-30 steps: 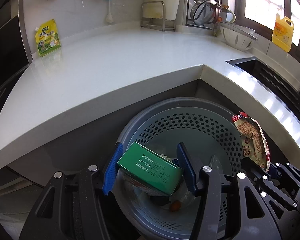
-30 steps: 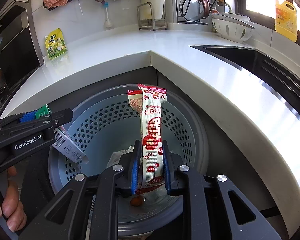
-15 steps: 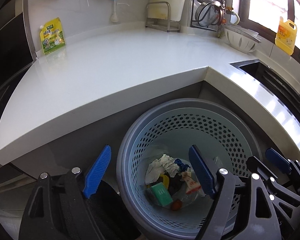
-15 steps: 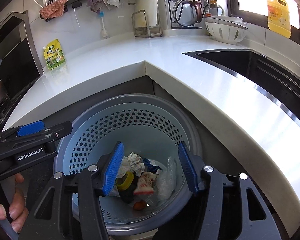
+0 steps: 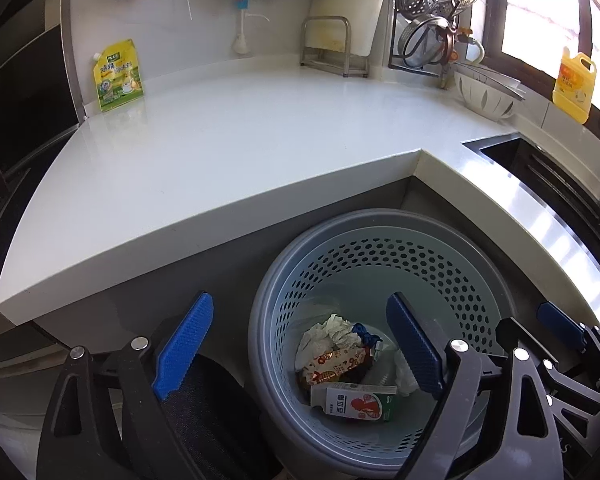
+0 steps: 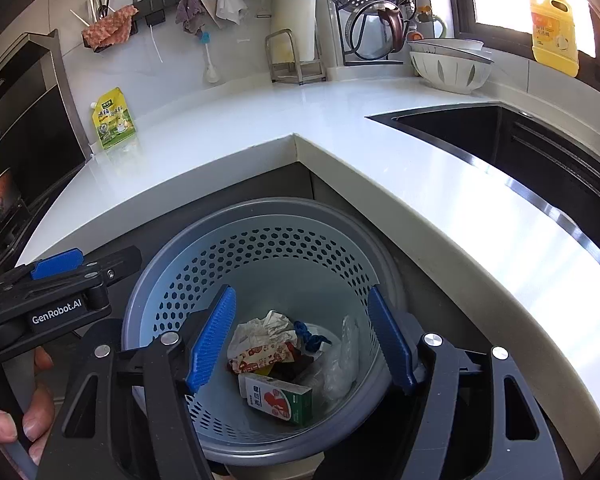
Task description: Collect trash
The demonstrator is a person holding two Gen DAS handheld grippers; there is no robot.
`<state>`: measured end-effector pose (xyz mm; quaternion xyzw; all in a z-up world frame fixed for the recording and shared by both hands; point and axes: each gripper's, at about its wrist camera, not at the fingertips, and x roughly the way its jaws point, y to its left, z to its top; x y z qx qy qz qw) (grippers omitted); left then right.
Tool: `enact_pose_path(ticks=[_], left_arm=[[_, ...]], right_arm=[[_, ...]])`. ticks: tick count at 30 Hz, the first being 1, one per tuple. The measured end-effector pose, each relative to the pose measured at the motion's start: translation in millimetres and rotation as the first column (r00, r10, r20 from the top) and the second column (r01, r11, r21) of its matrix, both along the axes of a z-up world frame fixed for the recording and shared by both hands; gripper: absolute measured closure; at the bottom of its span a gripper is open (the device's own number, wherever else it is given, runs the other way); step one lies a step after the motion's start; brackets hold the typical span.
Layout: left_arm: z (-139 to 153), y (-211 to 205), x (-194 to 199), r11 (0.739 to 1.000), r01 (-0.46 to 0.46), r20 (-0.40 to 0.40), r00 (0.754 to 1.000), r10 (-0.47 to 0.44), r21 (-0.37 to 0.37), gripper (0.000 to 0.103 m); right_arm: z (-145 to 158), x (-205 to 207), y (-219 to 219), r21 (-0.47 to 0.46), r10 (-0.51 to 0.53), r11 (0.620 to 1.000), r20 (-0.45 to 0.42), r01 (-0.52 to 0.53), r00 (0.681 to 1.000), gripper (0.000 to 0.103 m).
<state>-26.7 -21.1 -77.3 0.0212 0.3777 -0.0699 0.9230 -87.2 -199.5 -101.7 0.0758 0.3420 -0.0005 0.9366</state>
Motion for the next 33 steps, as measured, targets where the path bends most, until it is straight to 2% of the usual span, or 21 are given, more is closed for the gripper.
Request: enact_pose_path(ticks=[16, 24, 33], left_arm=[[15.1, 12.2, -11.3, 1.000, -0.029, 0.035, 0.999, 0.029, 0.001, 0.009], [16.1, 15.1, -12.9, 0.999, -0.033, 0.030, 0.999, 0.033, 0.006, 0.008], [15.9, 15.4, -13.6, 0.999, -0.036, 0.030, 0.999, 0.036, 0.007, 0.007]], right_arm=[[11.2, -8.6, 6.5, -0.013, -0.013, 1.000, 0.006, 0.013, 1.000, 0.025], [11.3, -8.3, 10.5, -0.046, -0.028, 0.999, -0.003, 0.028, 1.000, 0.022], [12.9, -9.5, 6.0, -0.034, -0.049, 0.998, 0.001, 0.049, 0.999, 0.022]])
